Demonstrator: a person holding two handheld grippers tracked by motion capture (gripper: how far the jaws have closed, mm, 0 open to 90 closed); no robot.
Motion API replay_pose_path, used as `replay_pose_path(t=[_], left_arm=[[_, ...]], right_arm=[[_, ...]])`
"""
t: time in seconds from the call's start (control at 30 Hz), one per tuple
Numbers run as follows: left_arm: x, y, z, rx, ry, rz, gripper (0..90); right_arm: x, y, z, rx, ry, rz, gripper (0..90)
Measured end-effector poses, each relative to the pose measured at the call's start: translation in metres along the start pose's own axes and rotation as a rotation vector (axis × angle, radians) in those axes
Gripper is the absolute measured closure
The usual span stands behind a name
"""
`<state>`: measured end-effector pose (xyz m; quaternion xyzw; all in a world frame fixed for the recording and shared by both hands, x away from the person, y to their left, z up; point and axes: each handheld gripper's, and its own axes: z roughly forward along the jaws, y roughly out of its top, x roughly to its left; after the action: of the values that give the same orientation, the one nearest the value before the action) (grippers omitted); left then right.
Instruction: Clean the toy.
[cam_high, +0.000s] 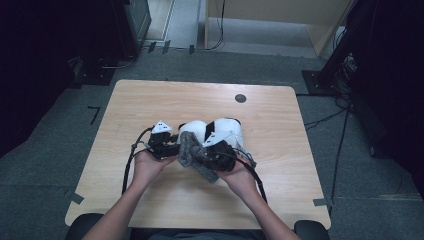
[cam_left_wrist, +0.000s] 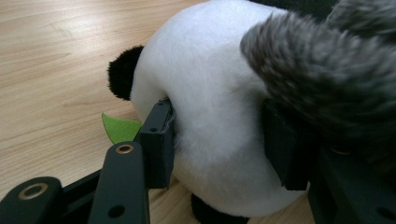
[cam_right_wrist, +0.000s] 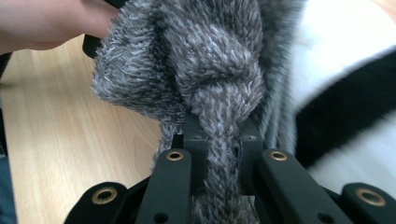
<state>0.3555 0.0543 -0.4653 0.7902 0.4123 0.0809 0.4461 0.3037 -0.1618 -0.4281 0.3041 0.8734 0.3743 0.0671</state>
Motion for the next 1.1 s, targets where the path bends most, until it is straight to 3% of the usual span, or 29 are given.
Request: replay_pose_path(t=[0.2,0.57,0.77,0.87,1.1], left_arm=[[0.000,0.000,0.000,0.002,0.002,-0.001,48.7],[0.003,0.000,0.000,0.016,-0.002,-0.019,49.7],[0.001,-0.001,0.002,0.021,0.000,-0.008,49.9],[-0.002,-0.001,0.002,0.019,0.019,0.023,50.0],[-0.002,-0.002,0.003,0.022,0.020,0.039,50.2]], right_arm=[[0.007,0.007,0.030,0.012,0.024,-0.009,80.8],[0.011,0.005,0.064,0.008,0.050,-0.017,81.0],[0.005,-0.005,0.066,0.014,0.040,-0.034,81.1],[0.002,-0.008,0.064,0.018,0.052,-0.012,81.0],[0.000,-0.015,0.046,0.049,0.022,-0.035,80.9]])
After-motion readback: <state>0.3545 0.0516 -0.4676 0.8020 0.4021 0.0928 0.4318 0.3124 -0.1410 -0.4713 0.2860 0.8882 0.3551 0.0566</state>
